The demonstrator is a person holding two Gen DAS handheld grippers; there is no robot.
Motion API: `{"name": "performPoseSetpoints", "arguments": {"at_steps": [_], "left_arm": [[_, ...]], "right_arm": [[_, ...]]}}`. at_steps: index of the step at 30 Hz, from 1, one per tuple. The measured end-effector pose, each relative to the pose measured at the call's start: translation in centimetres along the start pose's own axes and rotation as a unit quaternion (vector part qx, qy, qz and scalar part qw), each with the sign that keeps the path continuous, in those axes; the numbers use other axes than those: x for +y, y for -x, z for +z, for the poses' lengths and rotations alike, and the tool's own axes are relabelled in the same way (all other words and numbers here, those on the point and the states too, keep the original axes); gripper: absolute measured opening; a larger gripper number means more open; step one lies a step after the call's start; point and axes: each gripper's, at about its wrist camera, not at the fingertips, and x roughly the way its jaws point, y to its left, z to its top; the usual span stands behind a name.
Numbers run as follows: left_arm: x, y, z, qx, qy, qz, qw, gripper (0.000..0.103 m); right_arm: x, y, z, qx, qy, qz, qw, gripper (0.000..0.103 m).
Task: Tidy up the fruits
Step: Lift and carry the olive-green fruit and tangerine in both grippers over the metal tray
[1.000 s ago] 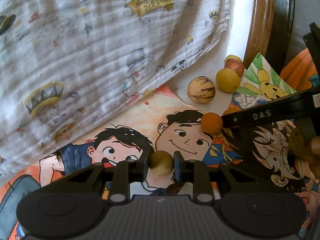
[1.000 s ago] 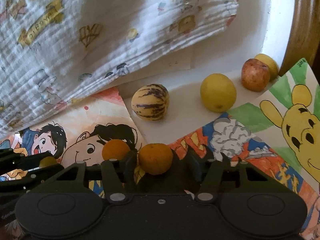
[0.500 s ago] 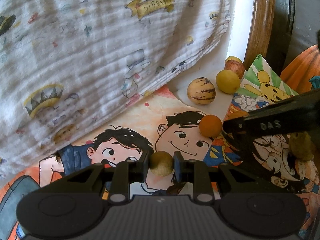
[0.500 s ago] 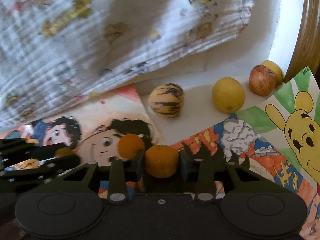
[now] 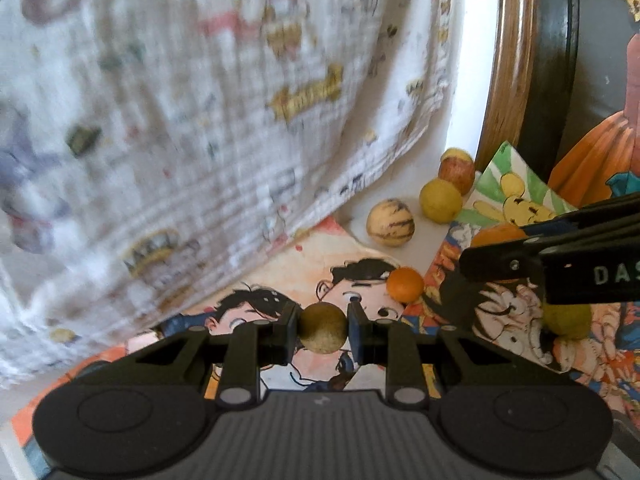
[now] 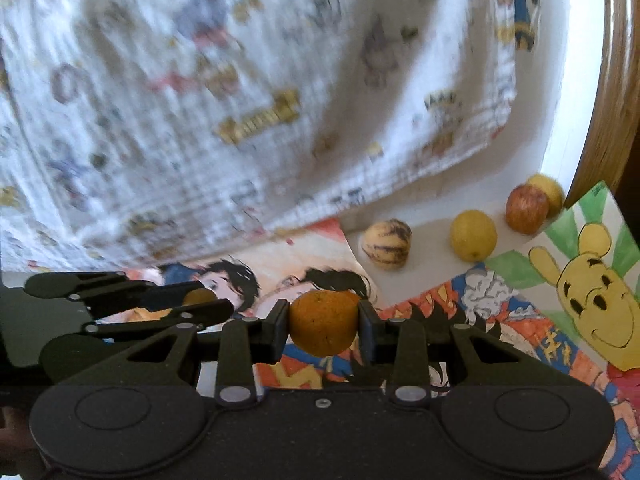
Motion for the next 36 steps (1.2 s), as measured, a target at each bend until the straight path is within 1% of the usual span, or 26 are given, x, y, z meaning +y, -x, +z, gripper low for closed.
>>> {"name": "performPoseSetpoints", "arguments": {"at_steps": [7,12,18,22,25,29,36], "left_arm": [[-0.6,5.1,1.2,-0.035,-0.006,0.001,0.9994,0.028],[-1.3,9.2,1.1,-0.059,-0.011,0.002,0.9982,0.028],[-2.4,14.3,0.6,-0.078,-0.015,0.002,0.9968,0.028],[-3.3,17.8,0.6,-0.099,-0.020,-0.001,0.9949,0.028],[-4.0,19.9,0.5,-0.109,-0.023,-0.004,0.9937,0.028],[-5.1,22.2,0.0,-0.118,-0.032,-0.009,0.9924,0.028],[-6.7,25.2,-1.4,-0.125,-0.042,-0.017,0.9912,0.028]], "right_arm": [[2.4,6.2,1.0,-0.045,0.010,0.006,0.999,0.038],[4.0,10.9,0.7,-0.074,0.015,0.007,0.997,0.038],[5.8,17.1,-0.7,-0.103,0.019,0.008,0.994,0.038],[6.8,21.3,-1.4,-0.130,0.019,0.005,0.991,0.038],[7.3,23.8,-2.0,-0.144,0.019,0.003,0.989,0.038],[7.9,26.7,-3.2,-0.157,0.018,0.001,0.987,0.038],[8.3,30.4,-6.0,-0.172,0.004,0.000,0.985,0.038]]}}
